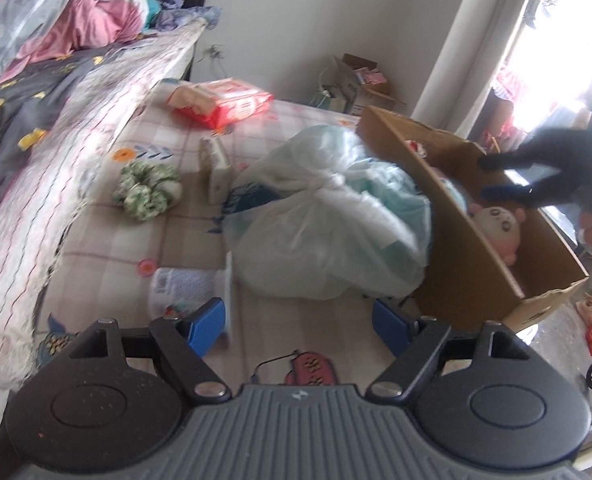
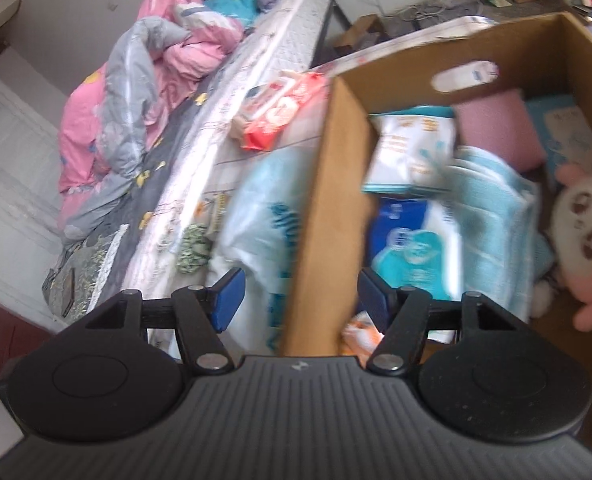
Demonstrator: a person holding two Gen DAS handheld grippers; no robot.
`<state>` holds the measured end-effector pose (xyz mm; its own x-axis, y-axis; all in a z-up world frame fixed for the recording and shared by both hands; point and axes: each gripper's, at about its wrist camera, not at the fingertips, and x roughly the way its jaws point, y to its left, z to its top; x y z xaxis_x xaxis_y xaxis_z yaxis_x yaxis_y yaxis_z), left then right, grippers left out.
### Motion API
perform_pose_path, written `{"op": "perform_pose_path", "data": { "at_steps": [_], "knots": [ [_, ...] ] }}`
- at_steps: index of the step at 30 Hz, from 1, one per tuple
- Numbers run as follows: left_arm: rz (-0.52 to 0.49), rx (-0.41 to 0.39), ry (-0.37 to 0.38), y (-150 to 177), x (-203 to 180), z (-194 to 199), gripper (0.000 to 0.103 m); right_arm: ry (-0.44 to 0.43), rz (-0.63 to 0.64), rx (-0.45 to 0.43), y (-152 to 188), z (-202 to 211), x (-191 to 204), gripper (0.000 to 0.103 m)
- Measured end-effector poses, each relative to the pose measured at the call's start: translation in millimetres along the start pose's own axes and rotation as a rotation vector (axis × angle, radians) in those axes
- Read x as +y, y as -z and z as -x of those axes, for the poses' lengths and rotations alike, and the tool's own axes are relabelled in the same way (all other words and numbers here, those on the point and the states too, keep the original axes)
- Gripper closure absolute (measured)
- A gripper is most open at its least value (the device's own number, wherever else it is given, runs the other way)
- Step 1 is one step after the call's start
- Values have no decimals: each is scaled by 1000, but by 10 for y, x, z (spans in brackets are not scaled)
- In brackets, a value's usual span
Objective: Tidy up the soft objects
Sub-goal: 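Move the right tool back to the white yogurt cup, then grasp the white yogurt cup by its rim with the right tool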
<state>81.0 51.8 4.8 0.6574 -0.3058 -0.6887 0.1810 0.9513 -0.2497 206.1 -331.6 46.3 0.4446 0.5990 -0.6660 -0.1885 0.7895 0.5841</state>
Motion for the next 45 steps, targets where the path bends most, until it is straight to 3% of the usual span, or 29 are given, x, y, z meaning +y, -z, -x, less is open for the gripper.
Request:
{"op": "perform_pose_path", "data": {
  "at_steps": [11,17,19,22,28,31,35,37,39,45],
  "knots": [
    [9,-7,-124,16,235,-160,21,-247,5,94,390,-543,833,41],
    [-5,24,-225,-18,332,-433,23,-314,-125,137,784,-1065,900,41],
    [4,40,-230,-18,371,-478,30,-325,-173,142,913,-1217,863,41],
    [44,59,-213,-7,459,-524,38,-317,-221,148,1083,-1376,822,40],
    [123,59,-146,6,607,-489,41,-317,-285,156,1202,-1508,764,40],
    [242,71,-70,-1,774,-449,41,-314,-288,150,1169,-1521,748,39],
    [484,89,107,93,1122,-400,41,-322,-296,152,1166,-1543,747,39],
    [559,93,155,165,1242,-392,41,-327,-301,159,1185,-1580,761,39],
    [595,82,165,217,1308,-355,41,-329,-303,168,1202,-1625,788,39],
    [613,47,92,250,1454,-205,35,-327,-296,188,1235,-1744,894,39]
  ]
}}
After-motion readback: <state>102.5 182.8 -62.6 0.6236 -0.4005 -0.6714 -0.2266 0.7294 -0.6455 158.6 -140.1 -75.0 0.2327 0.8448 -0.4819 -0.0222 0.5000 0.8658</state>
